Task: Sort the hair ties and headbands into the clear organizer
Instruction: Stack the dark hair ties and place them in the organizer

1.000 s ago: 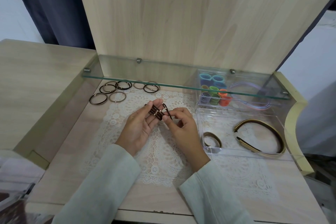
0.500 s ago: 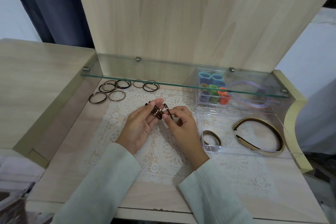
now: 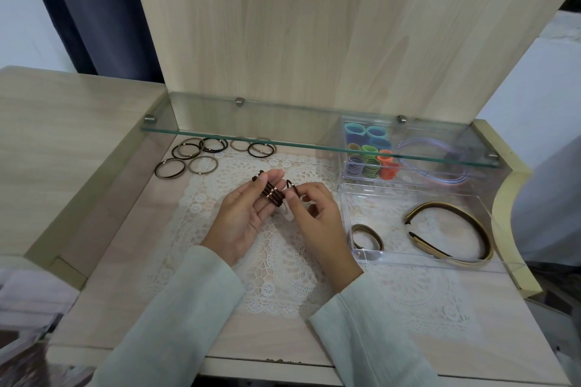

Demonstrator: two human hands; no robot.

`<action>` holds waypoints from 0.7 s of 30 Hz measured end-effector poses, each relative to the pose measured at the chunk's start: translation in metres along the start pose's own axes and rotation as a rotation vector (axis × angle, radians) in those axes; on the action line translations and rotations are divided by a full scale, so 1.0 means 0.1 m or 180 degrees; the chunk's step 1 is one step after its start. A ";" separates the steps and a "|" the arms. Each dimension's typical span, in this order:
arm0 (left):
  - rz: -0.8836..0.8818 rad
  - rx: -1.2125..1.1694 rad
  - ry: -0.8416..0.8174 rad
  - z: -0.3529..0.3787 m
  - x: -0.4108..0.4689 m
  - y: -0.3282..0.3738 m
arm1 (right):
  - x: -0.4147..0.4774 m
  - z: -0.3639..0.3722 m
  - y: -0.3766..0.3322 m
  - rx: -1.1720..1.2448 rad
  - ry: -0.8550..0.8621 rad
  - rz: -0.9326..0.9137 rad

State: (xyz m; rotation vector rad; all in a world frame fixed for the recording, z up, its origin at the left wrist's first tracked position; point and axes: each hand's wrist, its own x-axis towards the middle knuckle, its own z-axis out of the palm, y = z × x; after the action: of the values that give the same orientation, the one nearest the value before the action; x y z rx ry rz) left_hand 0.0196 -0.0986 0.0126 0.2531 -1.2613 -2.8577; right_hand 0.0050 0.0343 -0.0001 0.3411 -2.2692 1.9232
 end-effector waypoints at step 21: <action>-0.0141 0.0171 0.0026 0.02 -0.01 0.01 | 0.00 -0.02 0.00 0.0135 -0.0059 -0.0246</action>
State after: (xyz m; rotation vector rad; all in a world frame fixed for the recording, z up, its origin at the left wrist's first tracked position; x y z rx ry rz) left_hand 0.0205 -0.0977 0.0152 0.2967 -1.3493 -2.8593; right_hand 0.0049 0.0366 0.0002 0.4471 -2.1950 1.9402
